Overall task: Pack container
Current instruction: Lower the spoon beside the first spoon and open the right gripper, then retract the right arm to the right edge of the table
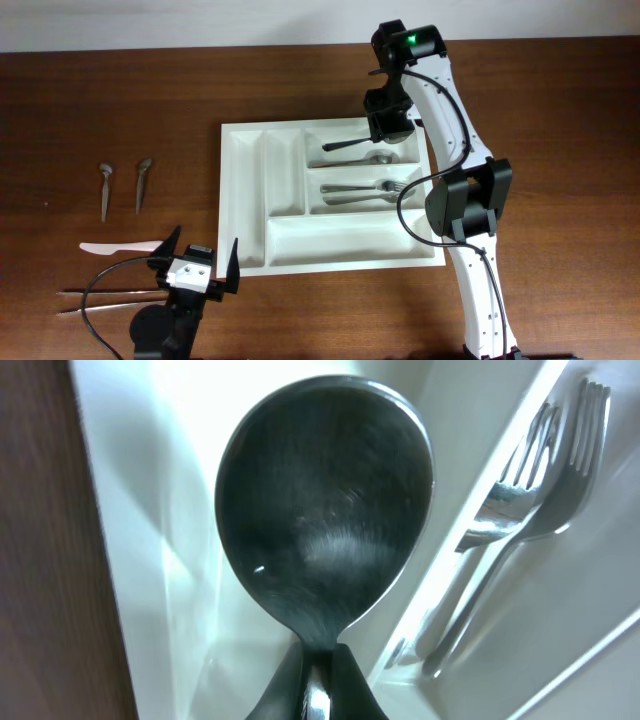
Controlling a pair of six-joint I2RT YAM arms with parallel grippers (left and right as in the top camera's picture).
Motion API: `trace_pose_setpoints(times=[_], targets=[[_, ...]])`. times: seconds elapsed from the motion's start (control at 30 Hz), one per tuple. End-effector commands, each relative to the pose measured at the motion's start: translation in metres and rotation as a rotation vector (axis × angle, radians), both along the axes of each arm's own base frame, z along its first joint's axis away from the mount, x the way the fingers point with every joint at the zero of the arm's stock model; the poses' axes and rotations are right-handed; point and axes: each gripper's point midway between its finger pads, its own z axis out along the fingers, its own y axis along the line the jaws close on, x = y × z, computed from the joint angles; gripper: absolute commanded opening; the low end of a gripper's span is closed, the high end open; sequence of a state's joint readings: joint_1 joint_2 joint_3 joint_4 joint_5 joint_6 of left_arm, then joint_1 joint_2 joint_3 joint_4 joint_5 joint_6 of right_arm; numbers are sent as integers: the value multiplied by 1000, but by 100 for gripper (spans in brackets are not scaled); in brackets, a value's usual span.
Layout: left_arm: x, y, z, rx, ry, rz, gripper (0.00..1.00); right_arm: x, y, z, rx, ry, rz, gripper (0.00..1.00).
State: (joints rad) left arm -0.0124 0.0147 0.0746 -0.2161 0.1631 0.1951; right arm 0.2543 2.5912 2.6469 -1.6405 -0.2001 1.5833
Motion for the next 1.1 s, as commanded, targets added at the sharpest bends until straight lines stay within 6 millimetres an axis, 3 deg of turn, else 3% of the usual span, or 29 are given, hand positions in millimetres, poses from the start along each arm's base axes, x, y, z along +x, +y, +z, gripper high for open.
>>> trace_pose_setpoints(times=[0.0,0.07,0.23,0.47,0.63,0.73,0.83,0.97,1.07], targets=[[0,2,-1,17,-7,8,99,-2,-1,-7,-26,15,-17,8],[0,2,-1,17,-7,8,99,-1,0,-9,-26,13,-19,13],[0,2,-1,17,-7,8,99,3,-5,-10,-30,3,-27,39],[0,2,-1,17,-7,8,99,11,-26,-7,-26,-21,3,41],[0,2,-1,17,-7,8,99,23,-77,7,-43,-76,74,45],[0,2,-1,17,-7,8,99,28,-116,19,-44,-127,186,77],[0,2,-1,17,-7,8,99,31,-155,32,-47,-194,350,96],[0,2,-1,17,-7,8,99,33,-194,52,-61,-311,631,99],[0,2,-1,17,-7,8,99,30,-212,74,-69,-381,711,99]])
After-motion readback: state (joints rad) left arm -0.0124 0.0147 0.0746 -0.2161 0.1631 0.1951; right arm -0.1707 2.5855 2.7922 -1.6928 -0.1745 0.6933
